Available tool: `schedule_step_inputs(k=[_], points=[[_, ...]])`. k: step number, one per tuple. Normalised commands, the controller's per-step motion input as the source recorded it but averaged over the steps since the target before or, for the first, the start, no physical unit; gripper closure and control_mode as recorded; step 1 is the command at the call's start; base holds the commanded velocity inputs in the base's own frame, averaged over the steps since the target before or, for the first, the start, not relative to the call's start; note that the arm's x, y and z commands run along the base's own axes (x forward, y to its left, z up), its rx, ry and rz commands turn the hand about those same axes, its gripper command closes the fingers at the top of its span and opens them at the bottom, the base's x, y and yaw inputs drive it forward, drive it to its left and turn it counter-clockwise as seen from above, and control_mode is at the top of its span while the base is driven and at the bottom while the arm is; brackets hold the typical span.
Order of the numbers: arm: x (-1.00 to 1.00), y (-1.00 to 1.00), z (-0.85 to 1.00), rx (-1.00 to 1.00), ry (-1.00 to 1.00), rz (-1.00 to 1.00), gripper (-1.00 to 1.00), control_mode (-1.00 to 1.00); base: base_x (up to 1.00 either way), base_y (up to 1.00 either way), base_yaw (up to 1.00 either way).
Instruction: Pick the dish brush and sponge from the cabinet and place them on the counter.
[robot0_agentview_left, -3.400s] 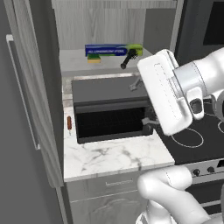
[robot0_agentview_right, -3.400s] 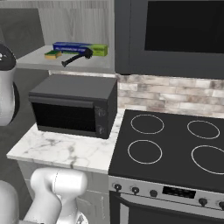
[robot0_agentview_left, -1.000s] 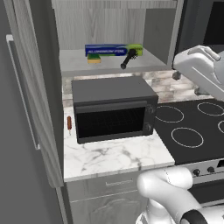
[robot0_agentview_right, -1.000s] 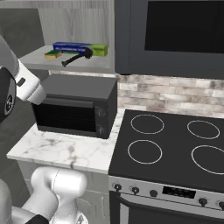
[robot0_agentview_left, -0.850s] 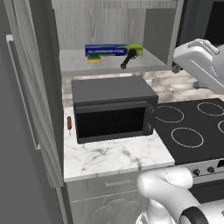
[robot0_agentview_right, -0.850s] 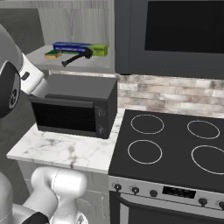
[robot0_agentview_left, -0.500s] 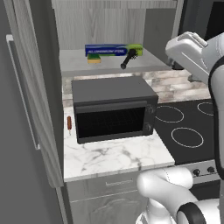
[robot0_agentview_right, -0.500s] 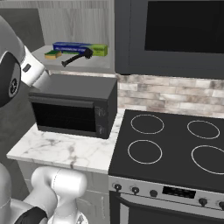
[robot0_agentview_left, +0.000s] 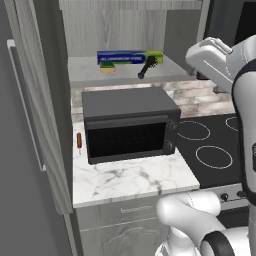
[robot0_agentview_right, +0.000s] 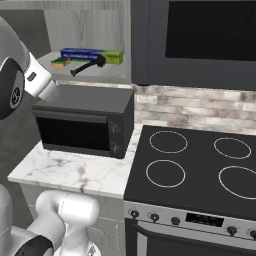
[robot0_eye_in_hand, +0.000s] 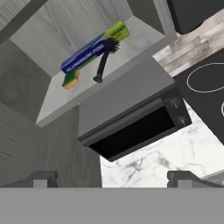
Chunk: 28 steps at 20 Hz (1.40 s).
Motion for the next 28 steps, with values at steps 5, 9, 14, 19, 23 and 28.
schedule_step_inputs(k=[5, 9, 14, 19, 23, 28], points=[[0.48, 0.00, -0.05, -0.05, 0.10, -0.02, -1.00, -1.00, 0.00, 0.00, 0.00], [0.44, 0.00, -0.01, -0.04, 0.07, -0.01, -1.00, -1.00, 0.00, 0.00, 0.00], [0.38, 0.00, -0.01, -0.05, 0.02, 0.00, -1.00, -1.00, 0.00, 0.00, 0.00], [0.09, 0.00, -0.24, -0.18, -0.01, 0.01, -1.00, -1.00, 0.00, 0.00, 0.00], [0.22, 0.02, -0.13, -0.16, -0.05, 0.01, -1.00, -1.00, 0.00, 0.00, 0.00], [0.38, 0.00, 0.00, -0.12, -0.06, 0.00, -1.00, -1.00, 0.00, 0.00, 0.00]])
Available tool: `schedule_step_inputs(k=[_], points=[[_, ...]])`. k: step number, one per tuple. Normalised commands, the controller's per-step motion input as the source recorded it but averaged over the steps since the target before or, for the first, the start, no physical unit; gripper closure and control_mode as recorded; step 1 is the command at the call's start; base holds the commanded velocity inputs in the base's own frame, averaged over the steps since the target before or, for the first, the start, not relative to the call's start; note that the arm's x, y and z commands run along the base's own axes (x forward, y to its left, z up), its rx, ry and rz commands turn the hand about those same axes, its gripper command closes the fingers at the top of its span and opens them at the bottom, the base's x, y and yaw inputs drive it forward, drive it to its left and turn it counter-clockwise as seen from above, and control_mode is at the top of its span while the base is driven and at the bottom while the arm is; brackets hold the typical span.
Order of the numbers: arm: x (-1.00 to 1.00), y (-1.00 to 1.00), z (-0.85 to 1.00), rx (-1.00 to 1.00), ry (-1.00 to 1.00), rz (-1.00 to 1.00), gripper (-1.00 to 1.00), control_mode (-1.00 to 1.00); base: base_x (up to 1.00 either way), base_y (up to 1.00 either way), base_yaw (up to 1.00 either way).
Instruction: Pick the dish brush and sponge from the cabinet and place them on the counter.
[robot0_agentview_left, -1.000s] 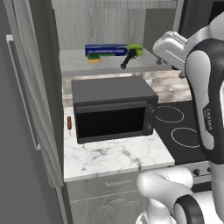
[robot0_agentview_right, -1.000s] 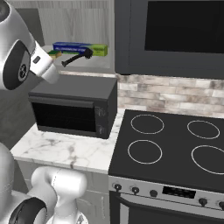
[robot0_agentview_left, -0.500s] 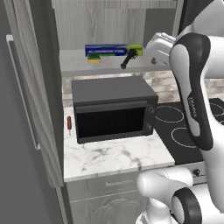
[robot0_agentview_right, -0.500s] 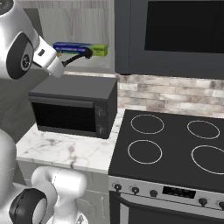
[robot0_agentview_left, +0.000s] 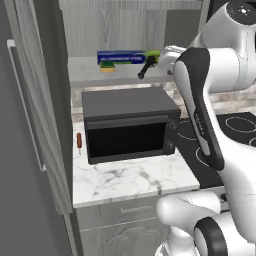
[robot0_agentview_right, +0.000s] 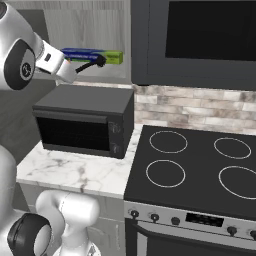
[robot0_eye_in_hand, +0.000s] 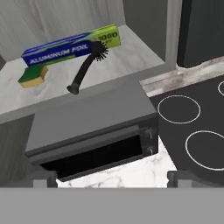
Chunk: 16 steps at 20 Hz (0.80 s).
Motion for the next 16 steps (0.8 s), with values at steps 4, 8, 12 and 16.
schedule_step_inputs(k=[4, 8, 12, 16], points=[[0.42, 0.00, 0.00, -0.10, -0.07, 0.00, -1.00, -1.00, 0.00, 0.00, 0.00], [0.36, 0.00, 0.00, -0.08, -0.04, 0.00, -1.00, -1.00, 0.00, 0.00, 0.00], [0.35, 0.03, 0.00, -0.06, -0.02, 0.00, -1.00, -1.00, 0.00, 0.00, 0.00], [0.33, 0.05, 0.00, -0.03, -0.01, 0.00, -1.00, -1.00, 0.00, 0.00, 0.00]])
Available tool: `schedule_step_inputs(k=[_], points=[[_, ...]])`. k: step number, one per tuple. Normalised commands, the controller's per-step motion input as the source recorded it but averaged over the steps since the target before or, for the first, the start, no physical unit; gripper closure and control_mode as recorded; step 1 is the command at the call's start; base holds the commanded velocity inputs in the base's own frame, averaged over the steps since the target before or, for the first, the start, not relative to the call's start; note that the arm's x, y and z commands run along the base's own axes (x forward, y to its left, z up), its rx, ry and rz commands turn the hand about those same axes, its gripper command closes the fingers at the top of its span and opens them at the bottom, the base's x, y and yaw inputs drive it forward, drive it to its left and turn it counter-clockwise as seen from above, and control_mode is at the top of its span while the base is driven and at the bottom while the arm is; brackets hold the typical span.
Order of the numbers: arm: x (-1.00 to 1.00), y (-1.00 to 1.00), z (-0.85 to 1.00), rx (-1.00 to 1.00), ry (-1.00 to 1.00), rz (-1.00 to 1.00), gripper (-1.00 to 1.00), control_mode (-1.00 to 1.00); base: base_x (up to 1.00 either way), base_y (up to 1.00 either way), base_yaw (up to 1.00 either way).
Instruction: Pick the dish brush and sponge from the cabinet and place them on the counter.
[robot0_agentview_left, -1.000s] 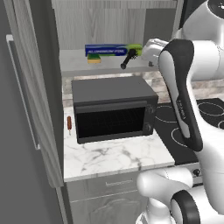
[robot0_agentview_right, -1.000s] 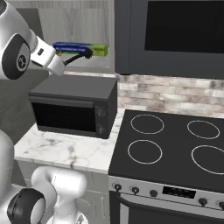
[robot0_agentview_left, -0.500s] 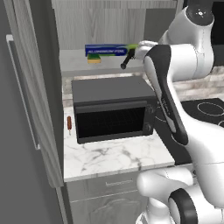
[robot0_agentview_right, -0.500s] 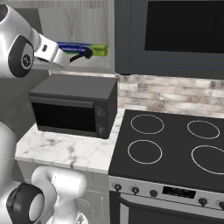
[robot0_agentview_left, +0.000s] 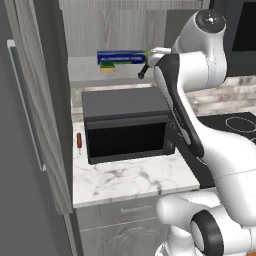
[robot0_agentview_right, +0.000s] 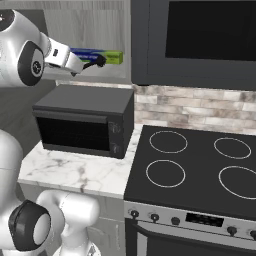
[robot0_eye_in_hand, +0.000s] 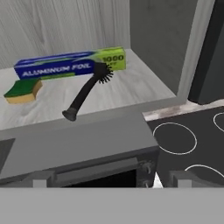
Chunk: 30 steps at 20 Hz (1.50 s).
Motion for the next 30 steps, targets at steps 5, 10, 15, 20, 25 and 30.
schedule_step_inputs(k=[5, 10, 15, 20, 25, 30], points=[[0.32, 0.07, 0.00, -0.02, 0.00, 0.00, -1.00, -1.00, 0.00, 0.00, 0.00], [0.23, 0.01, -0.05, -0.02, 0.00, 0.00, -1.00, -1.00, 0.00, 0.00, 0.00], [0.12, 0.00, -0.13, -0.02, 0.00, 0.00, -1.00, -1.00, 0.00, 0.00, 0.00], [0.09, 0.00, -0.11, -0.01, 0.00, 0.00, -1.00, -1.00, 0.00, 0.00, 0.00], [0.11, 0.00, -0.08, 0.00, 0.00, 0.00, -1.00, -1.00, 0.00, 0.00, 0.00], [0.30, 0.02, 0.00, -0.02, 0.00, 0.00, -1.00, -1.00, 0.00, 0.00, 0.00]])
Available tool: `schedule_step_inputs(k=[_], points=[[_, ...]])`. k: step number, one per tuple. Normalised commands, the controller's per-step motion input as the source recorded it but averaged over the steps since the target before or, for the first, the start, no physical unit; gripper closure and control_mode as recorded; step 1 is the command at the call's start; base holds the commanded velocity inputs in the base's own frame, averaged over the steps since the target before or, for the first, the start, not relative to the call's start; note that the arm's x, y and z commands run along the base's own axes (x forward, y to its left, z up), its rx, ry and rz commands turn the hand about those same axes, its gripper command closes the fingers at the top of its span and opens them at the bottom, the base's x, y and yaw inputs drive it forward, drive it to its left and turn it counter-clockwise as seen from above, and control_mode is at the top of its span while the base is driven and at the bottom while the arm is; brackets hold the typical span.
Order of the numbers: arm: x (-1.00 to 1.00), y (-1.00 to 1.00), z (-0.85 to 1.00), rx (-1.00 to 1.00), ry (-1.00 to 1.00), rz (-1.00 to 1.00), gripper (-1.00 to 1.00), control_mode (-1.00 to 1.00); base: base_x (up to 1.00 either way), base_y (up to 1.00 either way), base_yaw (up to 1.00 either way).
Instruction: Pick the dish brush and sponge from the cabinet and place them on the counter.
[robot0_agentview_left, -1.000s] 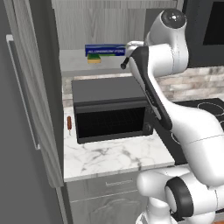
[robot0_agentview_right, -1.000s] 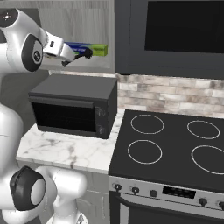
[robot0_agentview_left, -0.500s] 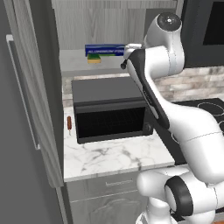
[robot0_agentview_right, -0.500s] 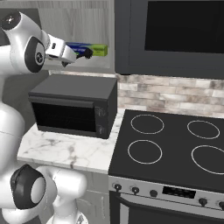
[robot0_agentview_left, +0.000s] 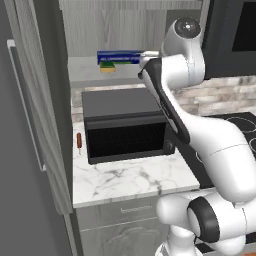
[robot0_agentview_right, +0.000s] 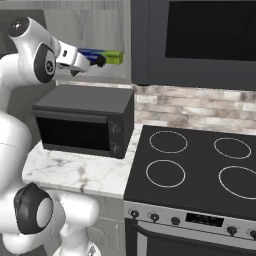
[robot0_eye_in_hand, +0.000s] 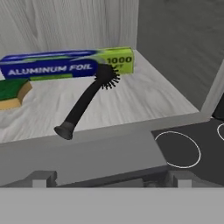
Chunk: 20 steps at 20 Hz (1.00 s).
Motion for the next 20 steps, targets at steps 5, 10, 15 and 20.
schedule_step_inputs(k=[5, 10, 15, 20], points=[[0.33, 0.07, 0.00, -0.01, 0.00, 0.00, -1.00, -1.00, 0.00, 0.00, 0.00], [0.26, 0.14, -0.05, 0.00, 0.00, 0.00, -1.00, -1.00, 0.00, 0.00, 0.00], [0.18, 0.12, -0.13, 0.00, 0.00, -0.01, -1.00, -1.00, 0.00, 0.00, 0.00], [0.21, 0.11, -0.15, -0.01, 0.00, -0.01, -1.00, -1.00, 0.00, 0.00, 0.00]])
